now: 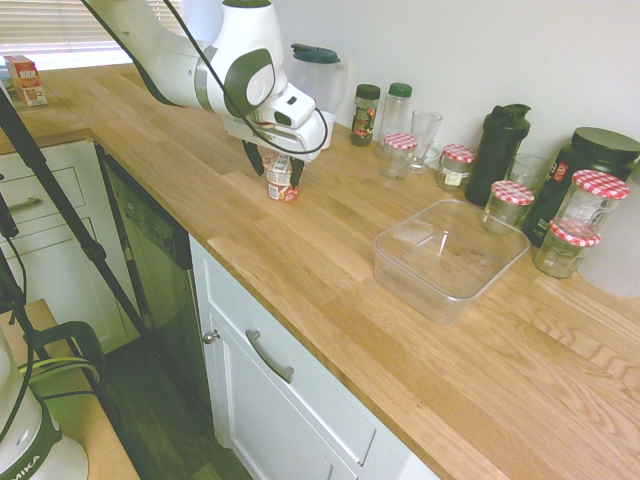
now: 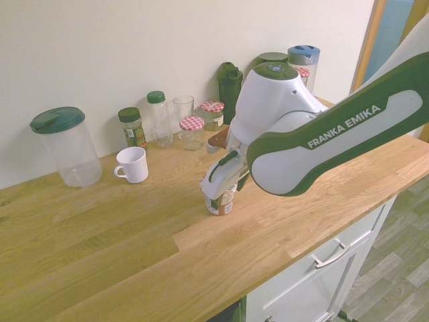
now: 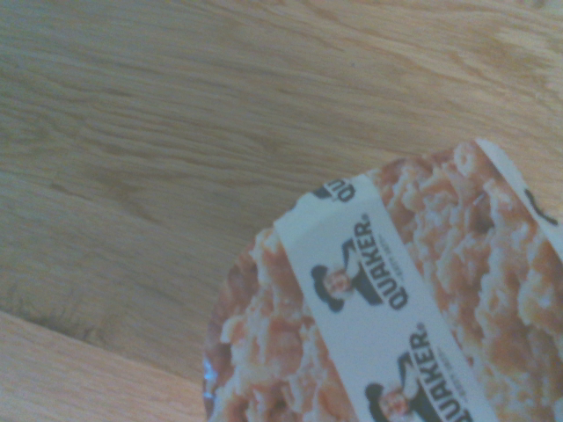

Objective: Put the cereal into the container

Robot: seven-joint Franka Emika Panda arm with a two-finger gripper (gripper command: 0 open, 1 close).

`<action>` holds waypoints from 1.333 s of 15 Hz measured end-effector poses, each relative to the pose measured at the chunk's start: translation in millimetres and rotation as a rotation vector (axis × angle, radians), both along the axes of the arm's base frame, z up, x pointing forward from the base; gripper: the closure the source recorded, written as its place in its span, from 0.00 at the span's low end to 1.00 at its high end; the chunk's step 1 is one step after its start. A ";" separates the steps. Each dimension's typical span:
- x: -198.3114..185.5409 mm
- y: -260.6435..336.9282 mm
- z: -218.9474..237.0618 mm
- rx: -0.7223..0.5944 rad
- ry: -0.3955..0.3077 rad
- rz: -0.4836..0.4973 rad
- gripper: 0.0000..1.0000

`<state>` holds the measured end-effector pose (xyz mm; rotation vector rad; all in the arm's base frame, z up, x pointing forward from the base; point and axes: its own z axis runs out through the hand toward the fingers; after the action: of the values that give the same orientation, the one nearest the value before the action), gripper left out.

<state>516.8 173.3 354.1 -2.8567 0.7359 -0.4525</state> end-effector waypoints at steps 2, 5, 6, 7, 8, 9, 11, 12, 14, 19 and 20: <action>10.2 5.7 -10.3 0.012 -0.005 0.007 0.00; 17.7 12.8 -12.0 0.018 -0.016 0.020 1.00; 18.0 14.3 -10.5 0.019 -0.021 0.025 1.00; 17.9 15.2 -10.1 0.020 -0.024 0.027 1.00; 17.9 15.3 -10.0 0.020 -0.025 0.029 1.00; 17.8 15.6 -10.0 0.020 -0.025 0.030 1.00; 18.1 14.5 -10.0 0.019 -0.025 0.030 1.00; 18.3 13.4 -10.1 0.018 -0.025 0.029 1.00; 18.9 11.0 -8.9 0.018 -0.027 0.025 1.00; 22.1 2.3 0.4 0.034 -0.046 0.004 1.00; 23.4 -3.1 9.8 0.044 -0.061 -0.006 1.00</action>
<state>540.2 170.2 364.0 -2.7873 0.7344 -0.5148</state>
